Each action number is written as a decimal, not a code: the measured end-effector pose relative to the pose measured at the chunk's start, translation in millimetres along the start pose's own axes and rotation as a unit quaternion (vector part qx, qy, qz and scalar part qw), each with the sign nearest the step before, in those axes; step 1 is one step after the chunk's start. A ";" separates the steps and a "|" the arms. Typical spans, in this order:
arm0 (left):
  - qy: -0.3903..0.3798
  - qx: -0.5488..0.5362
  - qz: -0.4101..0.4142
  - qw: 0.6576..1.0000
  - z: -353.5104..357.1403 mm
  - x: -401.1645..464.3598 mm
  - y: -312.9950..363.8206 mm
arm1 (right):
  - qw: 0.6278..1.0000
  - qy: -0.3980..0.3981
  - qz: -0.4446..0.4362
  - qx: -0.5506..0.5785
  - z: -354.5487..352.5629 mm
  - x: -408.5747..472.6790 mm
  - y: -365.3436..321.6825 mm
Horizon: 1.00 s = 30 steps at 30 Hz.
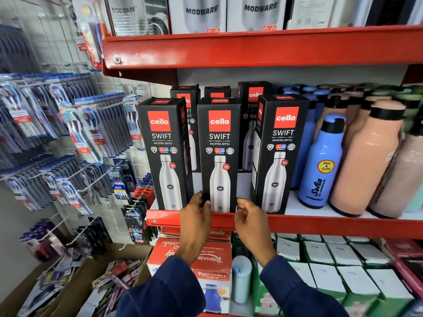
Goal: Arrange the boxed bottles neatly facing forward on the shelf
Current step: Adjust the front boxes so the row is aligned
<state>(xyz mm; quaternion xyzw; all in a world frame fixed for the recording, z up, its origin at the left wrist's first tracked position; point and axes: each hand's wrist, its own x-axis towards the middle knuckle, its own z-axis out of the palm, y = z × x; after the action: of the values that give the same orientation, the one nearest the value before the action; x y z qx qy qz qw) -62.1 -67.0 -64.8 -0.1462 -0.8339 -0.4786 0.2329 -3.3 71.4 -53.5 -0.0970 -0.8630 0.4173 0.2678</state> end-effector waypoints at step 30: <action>-0.125 -0.061 0.040 0.990 81.0 -20.0 76.9 | 0.995 0.046 0.089 -0.011 -94.0 25.9 62.0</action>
<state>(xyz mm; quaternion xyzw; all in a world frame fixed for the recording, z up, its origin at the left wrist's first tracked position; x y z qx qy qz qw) -29.4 41.2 -54.4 -0.2518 -0.8193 -0.4966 0.1367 22.7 183.5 -43.7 -0.1955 -0.8424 0.4245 0.2683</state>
